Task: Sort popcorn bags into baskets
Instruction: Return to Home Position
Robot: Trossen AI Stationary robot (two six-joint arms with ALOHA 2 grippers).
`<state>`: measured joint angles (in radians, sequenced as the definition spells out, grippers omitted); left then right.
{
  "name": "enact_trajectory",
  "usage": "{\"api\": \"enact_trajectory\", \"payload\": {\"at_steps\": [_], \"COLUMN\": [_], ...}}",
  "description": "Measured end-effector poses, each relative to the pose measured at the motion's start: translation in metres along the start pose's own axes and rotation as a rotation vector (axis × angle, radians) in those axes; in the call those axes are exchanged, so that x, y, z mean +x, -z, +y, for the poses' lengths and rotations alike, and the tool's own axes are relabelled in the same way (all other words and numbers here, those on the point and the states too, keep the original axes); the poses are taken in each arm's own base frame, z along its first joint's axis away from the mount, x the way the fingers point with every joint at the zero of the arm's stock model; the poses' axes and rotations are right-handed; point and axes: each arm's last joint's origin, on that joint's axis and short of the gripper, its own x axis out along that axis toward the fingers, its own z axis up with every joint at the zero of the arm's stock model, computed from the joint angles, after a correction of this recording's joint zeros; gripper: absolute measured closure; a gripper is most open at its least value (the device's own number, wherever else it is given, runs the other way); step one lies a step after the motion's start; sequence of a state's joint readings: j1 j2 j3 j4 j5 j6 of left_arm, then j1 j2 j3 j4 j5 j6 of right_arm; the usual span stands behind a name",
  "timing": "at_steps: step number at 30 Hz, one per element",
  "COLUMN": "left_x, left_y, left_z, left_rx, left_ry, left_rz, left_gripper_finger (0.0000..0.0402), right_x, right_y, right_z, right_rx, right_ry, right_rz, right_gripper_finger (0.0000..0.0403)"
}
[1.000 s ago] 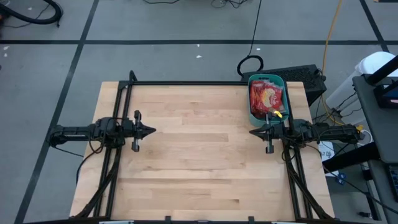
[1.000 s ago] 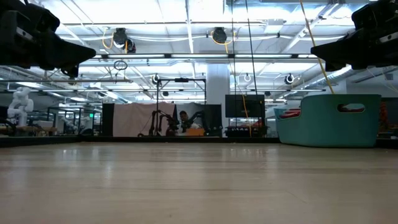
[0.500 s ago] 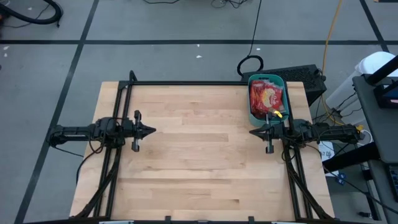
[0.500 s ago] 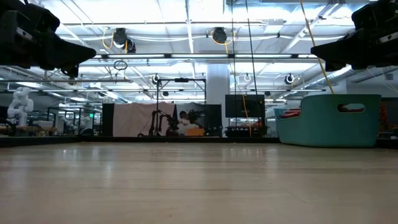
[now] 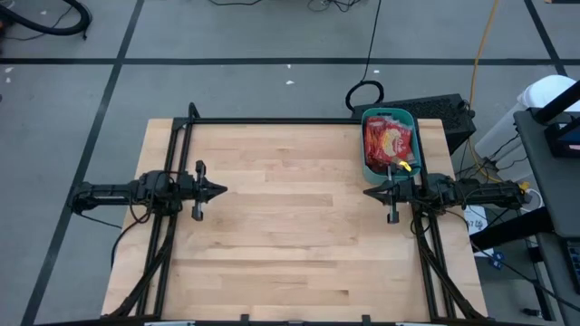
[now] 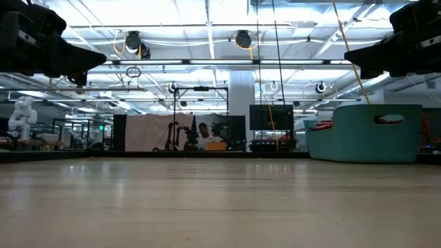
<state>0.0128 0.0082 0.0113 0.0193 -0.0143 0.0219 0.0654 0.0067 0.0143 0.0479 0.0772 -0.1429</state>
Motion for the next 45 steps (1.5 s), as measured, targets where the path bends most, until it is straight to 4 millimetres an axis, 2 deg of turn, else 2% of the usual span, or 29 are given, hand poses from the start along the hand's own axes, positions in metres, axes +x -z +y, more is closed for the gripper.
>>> {"api": "enact_trajectory", "payload": {"at_steps": [45], "left_x": [0.0], "left_y": [0.0], "left_z": [0.0], "left_rx": [0.0], "left_ry": [0.0], "left_rz": [0.0], "left_gripper_finger": [0.0382], "right_x": [0.0], "right_y": [0.0], "right_z": [0.0], "right_rx": [0.0], "right_ry": [0.0], "right_rz": [0.0], "right_gripper_finger": [0.0403]}}
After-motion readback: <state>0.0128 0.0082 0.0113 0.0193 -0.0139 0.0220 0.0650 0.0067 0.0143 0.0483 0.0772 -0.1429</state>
